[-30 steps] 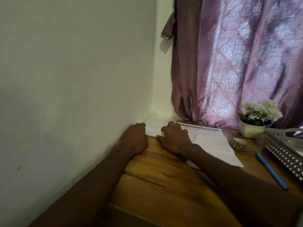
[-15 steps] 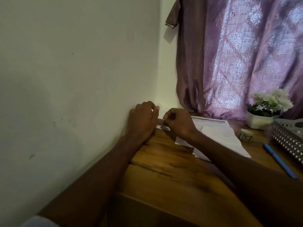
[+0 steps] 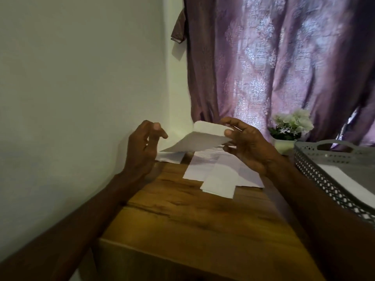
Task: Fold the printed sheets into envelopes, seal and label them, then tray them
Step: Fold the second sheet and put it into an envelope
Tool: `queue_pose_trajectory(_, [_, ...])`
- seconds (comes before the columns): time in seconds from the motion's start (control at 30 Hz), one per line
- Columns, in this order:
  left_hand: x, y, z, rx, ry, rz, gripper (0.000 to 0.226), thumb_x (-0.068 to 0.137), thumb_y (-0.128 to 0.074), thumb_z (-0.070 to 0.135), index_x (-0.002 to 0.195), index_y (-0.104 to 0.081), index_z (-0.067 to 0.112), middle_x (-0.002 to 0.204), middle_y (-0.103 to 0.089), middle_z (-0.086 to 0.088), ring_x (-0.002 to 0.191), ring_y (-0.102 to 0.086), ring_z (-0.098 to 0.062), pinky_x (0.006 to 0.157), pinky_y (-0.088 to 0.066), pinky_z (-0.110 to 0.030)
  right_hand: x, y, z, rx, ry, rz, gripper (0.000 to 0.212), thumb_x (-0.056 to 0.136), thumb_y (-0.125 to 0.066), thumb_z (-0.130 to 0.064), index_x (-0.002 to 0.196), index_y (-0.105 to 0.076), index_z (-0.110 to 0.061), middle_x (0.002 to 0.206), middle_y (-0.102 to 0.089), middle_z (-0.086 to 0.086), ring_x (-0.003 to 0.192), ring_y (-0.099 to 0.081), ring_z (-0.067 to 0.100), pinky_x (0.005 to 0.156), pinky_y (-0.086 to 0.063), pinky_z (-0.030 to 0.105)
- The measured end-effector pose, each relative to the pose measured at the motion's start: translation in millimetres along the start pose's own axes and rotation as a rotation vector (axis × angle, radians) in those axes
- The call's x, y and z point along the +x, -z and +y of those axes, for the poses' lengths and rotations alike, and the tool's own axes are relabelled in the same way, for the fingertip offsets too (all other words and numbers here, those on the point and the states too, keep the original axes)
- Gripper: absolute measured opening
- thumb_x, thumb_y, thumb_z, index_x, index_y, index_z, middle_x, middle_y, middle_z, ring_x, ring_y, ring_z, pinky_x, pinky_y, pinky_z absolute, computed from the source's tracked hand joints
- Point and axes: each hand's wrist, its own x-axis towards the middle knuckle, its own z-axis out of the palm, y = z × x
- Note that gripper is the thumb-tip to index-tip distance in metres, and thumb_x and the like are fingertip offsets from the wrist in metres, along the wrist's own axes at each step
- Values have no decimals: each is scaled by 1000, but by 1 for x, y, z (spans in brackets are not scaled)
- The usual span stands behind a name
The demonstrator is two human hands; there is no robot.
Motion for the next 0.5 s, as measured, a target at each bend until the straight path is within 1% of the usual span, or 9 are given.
queue_pose_trajectory(0.03, [1,1,4,-12,-11,-9,59,108,-34,54,86,-66,10,86,-67,-7,84,-65,-21,73,-54,-38,-2,7,-2,69,-22,-25,36,80,-76,-10,114,-69,-21,105,-71,1,90,-64,20,74,-54,28])
queue_pose_trajectory(0.07, [2,0,10,-28,-18,-20,61,109,-34,52,84,-67,7,83,-67,-10,82,-65,-24,73,-54,-40,-4,15,-5,127,-41,-63,41,75,-82,-12,113,-71,-21,106,-70,3,90,-62,21,74,-55,29])
queue_pose_trajectory(0.13, [6,-1,24,-66,16,-47,65,109,-34,50,81,-69,3,82,-71,-12,81,-68,-24,77,-54,-33,-8,30,-8,200,-63,-162,52,61,-94,-17,109,-75,-21,112,-67,6,96,-61,23,77,-57,33])
queue_pose_trajectory(0.2, [12,-4,43,-90,83,-106,63,109,-36,46,81,-73,5,83,-75,-8,85,-71,-22,83,-53,-31,-13,40,-8,254,-81,-248,55,58,-97,-19,109,-76,-21,114,-69,7,100,-66,24,80,-57,36])
queue_pose_trajectory(0.23, [17,-9,53,-99,136,-182,60,110,-38,45,82,-75,6,84,-77,-5,88,-72,-20,85,-54,-32,-16,47,-7,276,-84,-278,56,58,-97,-18,109,-76,-21,112,-71,7,99,-68,24,80,-58,37])
queue_pose_trajectory(0.27, [25,-14,63,-97,200,-294,57,109,-41,45,86,-77,7,87,-78,-2,91,-73,-18,87,-54,-35,-17,50,-6,287,-86,-298,56,58,-97,-18,111,-76,-21,108,-73,6,97,-70,23,81,-59,37])
queue_pose_trajectory(0.37, [48,-41,80,-80,417,-723,44,98,-51,52,104,-77,17,102,-80,2,99,-75,-15,96,-55,-43,-19,54,-2,345,-73,-362,57,65,-94,-16,117,-71,-17,94,-74,3,90,-71,19,80,-59,38])
queue_pose_trajectory(0.43, [54,-63,84,-129,512,-944,48,89,-54,60,114,-73,24,109,-79,4,103,-75,-15,99,-54,-43,-16,52,-2,438,-62,-404,59,73,-88,-11,125,-61,-14,90,-72,4,90,-70,20,81,-58,37])
queue_pose_trajectory(0.5, [53,-87,84,-199,577,-1109,56,85,-53,66,120,-69,25,115,-78,1,107,-74,-19,99,-55,-42,-13,48,-3,543,-64,-457,59,83,-78,-3,133,-48,-10,95,-72,10,96,-70,26,86,-58,40])
